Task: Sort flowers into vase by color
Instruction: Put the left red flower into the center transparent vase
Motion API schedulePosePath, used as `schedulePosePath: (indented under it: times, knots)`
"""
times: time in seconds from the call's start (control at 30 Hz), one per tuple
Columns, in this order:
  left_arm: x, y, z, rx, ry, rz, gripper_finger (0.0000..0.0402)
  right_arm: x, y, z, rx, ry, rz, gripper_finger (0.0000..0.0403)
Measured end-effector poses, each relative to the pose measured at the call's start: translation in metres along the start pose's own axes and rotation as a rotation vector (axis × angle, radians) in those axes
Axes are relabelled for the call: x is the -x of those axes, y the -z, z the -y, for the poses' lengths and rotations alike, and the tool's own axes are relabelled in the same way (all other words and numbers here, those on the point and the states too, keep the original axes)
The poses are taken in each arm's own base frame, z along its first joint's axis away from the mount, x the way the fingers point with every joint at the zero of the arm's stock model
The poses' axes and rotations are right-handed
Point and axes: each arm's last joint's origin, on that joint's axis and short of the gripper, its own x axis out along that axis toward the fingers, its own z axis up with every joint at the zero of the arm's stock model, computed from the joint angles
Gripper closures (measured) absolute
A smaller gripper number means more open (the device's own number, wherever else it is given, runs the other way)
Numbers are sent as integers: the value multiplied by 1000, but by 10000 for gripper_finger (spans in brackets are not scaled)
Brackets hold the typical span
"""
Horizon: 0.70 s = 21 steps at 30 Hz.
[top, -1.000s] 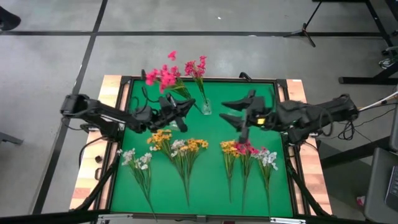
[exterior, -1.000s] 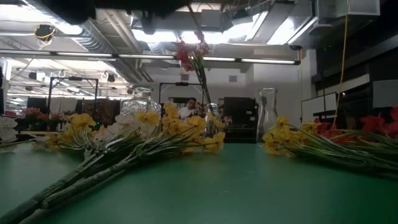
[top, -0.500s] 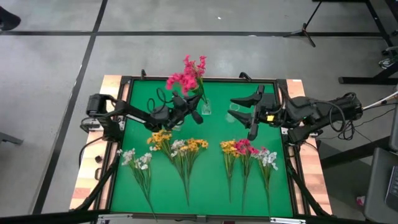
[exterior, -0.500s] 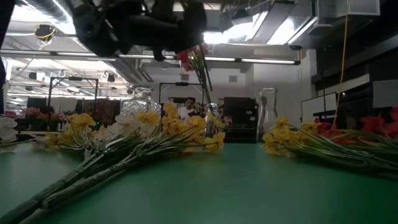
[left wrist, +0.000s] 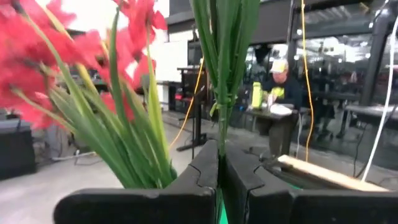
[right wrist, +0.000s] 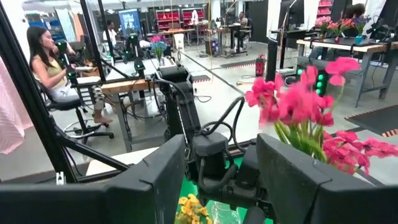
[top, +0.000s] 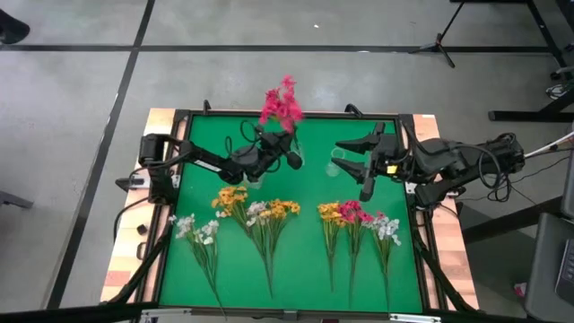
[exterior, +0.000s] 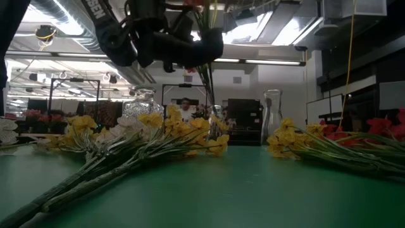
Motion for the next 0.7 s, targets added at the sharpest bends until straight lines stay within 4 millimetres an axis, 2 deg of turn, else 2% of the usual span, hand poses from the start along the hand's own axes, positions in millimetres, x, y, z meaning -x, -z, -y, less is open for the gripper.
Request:
schedulePosePath:
  times: [0.7]
  knots:
    - [2, -1, 4, 74, 71, -9, 401, 2, 3, 3, 24, 56, -30, 205]
